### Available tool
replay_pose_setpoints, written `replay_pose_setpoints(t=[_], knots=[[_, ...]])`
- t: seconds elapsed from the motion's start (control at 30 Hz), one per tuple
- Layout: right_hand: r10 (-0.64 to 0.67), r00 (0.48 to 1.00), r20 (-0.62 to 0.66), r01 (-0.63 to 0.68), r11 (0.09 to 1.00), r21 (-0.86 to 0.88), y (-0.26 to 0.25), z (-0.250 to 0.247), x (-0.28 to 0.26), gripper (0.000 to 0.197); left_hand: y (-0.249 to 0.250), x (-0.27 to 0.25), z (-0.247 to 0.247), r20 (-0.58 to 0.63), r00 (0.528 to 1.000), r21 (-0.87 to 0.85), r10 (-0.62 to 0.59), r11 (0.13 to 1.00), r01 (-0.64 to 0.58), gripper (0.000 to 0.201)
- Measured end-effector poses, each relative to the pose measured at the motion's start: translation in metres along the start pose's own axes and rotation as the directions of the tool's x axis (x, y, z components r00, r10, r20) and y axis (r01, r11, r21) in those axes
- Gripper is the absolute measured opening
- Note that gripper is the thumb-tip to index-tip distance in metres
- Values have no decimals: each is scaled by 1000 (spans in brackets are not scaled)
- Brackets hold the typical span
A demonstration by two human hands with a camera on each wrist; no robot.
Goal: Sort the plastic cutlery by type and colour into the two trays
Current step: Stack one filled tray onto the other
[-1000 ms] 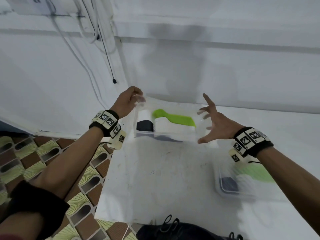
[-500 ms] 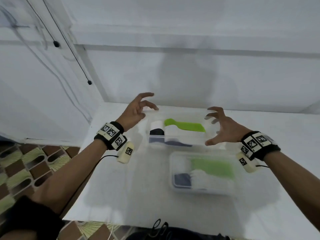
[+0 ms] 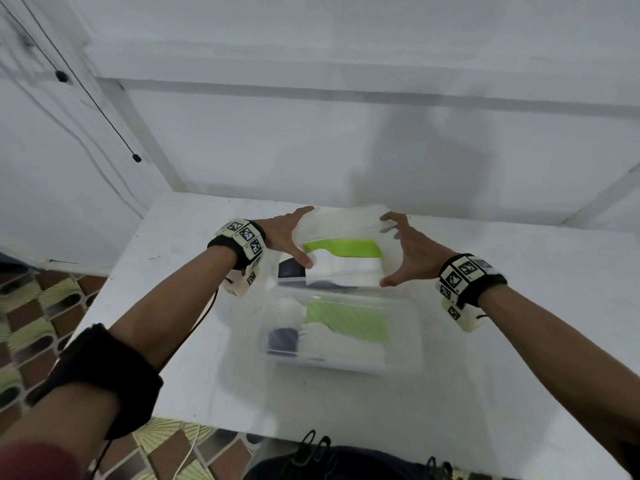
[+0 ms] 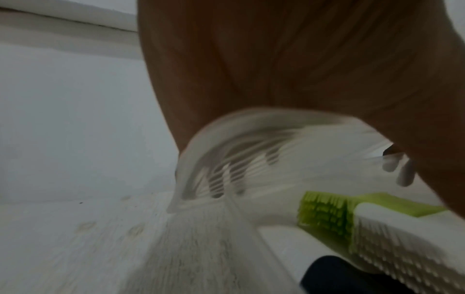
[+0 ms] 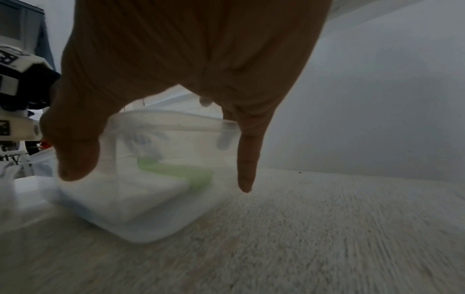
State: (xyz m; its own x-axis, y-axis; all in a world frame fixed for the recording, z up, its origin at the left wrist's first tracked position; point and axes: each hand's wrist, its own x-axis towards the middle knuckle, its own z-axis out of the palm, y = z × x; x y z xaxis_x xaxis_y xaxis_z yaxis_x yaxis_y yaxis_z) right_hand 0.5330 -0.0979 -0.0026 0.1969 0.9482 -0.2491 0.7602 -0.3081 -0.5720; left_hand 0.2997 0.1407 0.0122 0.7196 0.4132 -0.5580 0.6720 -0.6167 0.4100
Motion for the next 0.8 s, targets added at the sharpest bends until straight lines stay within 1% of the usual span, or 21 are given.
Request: replay_pose_setpoints(t=[0.07,0.1,0.13,0.2,0.23,0.27,0.3,0.33,0.37,0.43,0.5,0.53,0.6,0.7,0.8], knots=[[20,999,37,-21,999,34,2,4,-3,126,-1,0,1,-15,999,64,-35,997,36,137],[42,997,61,-45,998,53,2,5,-6,123,-1,0,1,-23,999,95,-36,995,38,136],[65,994,82,-70,996,60,4,6,-9,114,-1,-1,2,-22,999,117,-28,993,31,136],[99,991,87,-103,994,36,5,2,-13,89,0,-2,3,-26,1000,155,-1,988,5,134],[115,991,67,-118,993,29,5,-1,-12,79,0,-3,4,-28,999,164,15,986,-10,132],[124,992,30,-125,992,32,5,-5,-10,74,2,-4,5,-28,999,166,36,986,-31,130],[126,992,-7,-125,991,37,5,-9,-7,77,4,-4,6,-27,998,167,64,984,-59,128],[118,993,-28,-116,992,38,5,-12,-3,86,7,-5,8,-22,995,168,93,982,-88,126],[106,994,-14,-106,994,30,3,-15,1,98,10,-6,10,-15,993,169,117,979,-113,124],[91,991,99,-91,996,-8,-4,-18,11,121,15,-8,13,2,990,182,142,973,-140,121],[110,968,227,-99,993,-58,-13,-18,17,134,16,-11,15,17,988,200,151,968,-152,121],[118,955,271,-97,991,-88,-16,-16,18,138,14,-13,15,26,988,211,152,965,-154,122],[122,946,300,-81,986,-146,-19,-14,18,142,7,-16,17,48,987,248,155,955,-162,126],[118,952,283,-50,970,-238,-13,-10,13,140,-7,-21,18,58,987,261,153,952,-163,128],[81,955,286,-8,969,-248,-3,-7,5,137,-15,-24,18,49,982,260,181,947,-187,127]])
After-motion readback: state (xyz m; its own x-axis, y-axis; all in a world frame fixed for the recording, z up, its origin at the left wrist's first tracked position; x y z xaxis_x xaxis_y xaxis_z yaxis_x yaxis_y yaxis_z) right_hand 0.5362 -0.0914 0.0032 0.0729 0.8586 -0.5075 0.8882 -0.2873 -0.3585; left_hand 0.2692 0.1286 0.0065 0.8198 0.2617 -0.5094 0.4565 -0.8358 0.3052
